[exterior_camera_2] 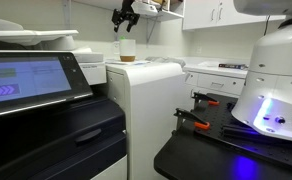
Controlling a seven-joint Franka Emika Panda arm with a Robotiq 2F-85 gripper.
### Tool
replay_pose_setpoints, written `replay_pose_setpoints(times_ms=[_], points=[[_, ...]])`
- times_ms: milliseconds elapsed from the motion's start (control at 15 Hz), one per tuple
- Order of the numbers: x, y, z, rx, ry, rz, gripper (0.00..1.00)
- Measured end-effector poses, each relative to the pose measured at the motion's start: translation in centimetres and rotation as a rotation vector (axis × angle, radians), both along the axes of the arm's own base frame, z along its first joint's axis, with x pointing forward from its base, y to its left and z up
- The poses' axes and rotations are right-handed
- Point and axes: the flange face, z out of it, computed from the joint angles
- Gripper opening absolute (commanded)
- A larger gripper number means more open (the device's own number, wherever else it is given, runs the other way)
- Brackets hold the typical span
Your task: Put the marker in the mug
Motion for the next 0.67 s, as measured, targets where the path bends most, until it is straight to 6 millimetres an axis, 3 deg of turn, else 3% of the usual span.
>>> replay_pose_setpoints(times_ms=[200,467,667], points=[[0.4,1.3,0.0,0.039,0.155,0.01,1.0],[-0.2,1.6,3.1,0.057,0.21,0.011,1.0],[-2.0,1.8,5.4,0.043,0.281,-0.005,1.0]])
